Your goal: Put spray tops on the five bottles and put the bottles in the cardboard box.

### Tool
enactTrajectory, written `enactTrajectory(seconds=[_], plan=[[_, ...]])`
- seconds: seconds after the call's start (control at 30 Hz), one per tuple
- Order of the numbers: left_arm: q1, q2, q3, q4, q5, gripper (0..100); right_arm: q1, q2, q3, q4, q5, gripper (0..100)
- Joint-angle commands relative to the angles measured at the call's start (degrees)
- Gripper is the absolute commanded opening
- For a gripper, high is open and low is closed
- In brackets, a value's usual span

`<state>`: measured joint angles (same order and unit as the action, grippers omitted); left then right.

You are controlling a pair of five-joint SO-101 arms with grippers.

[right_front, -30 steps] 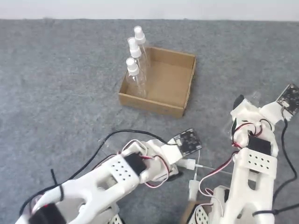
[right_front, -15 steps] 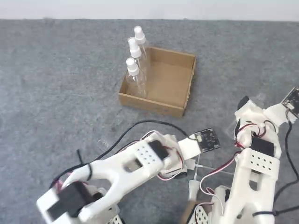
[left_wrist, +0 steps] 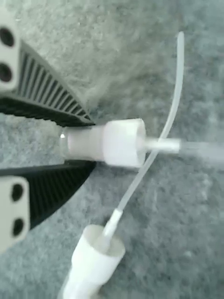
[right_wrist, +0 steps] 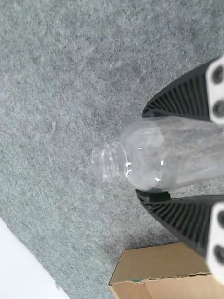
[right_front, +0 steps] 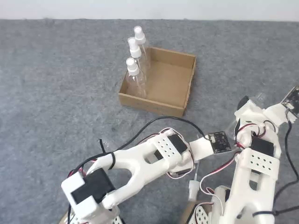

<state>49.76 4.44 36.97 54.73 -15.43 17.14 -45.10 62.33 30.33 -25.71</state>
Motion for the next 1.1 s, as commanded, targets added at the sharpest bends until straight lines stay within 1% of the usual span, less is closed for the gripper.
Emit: enactTrajectory(seconds=[0.0,0.13,0.27,0.73,0.83,0.9,1.0,1.07], plan=[[0.3,-0.6,-2.7,0.9,-0.5,6,0.7,-2.1,-0.9,-1.5,-0.1,0.6],[0.3,-0.6,-2.4,1.2,-0.5,3,0.7,-2.1,-0.9,-1.5,-0.1,0.6],[0.3,-0.6,-2.4,2.7,-0.3,3,0.7,-2.1,-0.9,-1.5,-0.1,0.6],[-0.3,-0.6,-2.8,14.8,-0.4,1,0.6,-2.1,-0.8,-1.4,-0.1,0.6],[-2.2,-0.7,-2.9,16.7,-0.4,1,0.6,-2.1,-0.8,-1.4,-0.1,0.6],[-4.7,-1.2,-2.9,17.8,-0.5,1,0.6,-2.1,-0.8,-1.4,-0.1,0.6],[-9.1,-4.7,-2.9,20.1,-0.8,1,0.6,-2.1,-0.8,-1.4,-0.1,0.6],[-11.7,-8.4,-2.4,21.6,-2.7,1,0.6,-2.1,-0.8,-1.5,-0.1,0.6]])
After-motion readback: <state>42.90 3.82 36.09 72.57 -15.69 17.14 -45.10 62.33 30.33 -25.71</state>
